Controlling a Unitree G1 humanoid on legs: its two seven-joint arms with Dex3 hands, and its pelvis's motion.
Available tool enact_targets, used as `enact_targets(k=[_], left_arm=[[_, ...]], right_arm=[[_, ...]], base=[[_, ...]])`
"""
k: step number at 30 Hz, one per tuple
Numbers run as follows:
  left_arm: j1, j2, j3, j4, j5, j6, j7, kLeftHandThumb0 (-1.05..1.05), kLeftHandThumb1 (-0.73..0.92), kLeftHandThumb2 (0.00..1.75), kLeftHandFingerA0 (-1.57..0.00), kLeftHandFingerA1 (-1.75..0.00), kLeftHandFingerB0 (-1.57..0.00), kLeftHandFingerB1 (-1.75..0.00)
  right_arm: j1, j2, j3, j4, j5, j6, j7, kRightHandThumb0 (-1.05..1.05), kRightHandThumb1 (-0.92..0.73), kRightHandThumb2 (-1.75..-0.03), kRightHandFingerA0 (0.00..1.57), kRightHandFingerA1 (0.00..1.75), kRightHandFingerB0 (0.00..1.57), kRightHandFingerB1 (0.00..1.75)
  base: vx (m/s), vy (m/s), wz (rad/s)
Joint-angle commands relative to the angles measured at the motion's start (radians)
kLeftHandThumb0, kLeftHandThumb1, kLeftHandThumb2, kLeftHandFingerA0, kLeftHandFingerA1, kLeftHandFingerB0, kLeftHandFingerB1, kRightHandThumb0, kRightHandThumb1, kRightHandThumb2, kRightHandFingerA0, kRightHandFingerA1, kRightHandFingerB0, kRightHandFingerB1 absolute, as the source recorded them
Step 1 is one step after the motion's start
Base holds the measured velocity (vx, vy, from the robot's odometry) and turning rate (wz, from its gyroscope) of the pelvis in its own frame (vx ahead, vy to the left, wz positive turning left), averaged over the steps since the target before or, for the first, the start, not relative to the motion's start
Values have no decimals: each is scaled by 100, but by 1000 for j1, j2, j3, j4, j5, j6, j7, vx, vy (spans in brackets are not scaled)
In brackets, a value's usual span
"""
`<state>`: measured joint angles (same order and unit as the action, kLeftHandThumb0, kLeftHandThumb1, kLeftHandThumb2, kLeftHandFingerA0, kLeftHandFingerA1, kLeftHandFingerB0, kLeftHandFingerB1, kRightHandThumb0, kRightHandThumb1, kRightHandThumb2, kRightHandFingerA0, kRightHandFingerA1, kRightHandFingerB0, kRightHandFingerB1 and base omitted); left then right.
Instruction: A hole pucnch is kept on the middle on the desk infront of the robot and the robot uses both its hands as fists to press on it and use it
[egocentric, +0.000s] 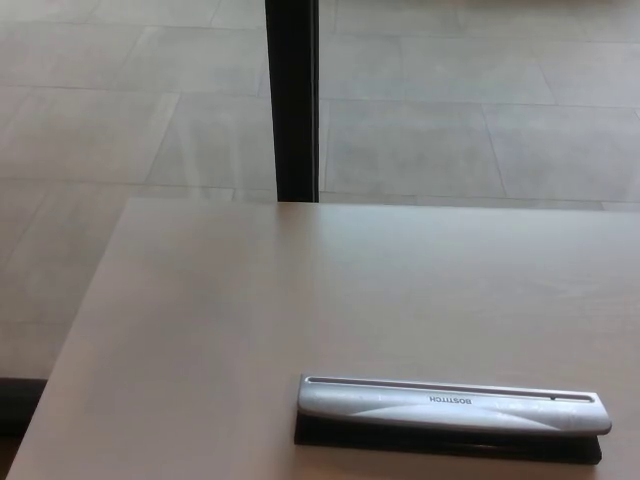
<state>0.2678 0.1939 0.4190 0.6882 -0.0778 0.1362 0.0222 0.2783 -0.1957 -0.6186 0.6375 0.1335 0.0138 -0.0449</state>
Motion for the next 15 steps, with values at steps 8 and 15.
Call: enact_targets(k=[8, 15], left_arm=[[-334, 110, 358, -428, -176, 72, 319, -56, 73, 62, -102, -64, -63, -60], [-636, 156, 243, -677, -109, 186, 293, -39, 69, 68, -97, -87, -64, -53]], right_arm=[[-351, -160, -444, -373, 473, 220, -258, -63, -74, -61, 76, 67, 14, 41], [-537, -234, -344, -612, 430, 310, -234, -67, -68, -63, 125, 65, 36, 52]], base=[[0, 0, 0], [0, 0, 0]])
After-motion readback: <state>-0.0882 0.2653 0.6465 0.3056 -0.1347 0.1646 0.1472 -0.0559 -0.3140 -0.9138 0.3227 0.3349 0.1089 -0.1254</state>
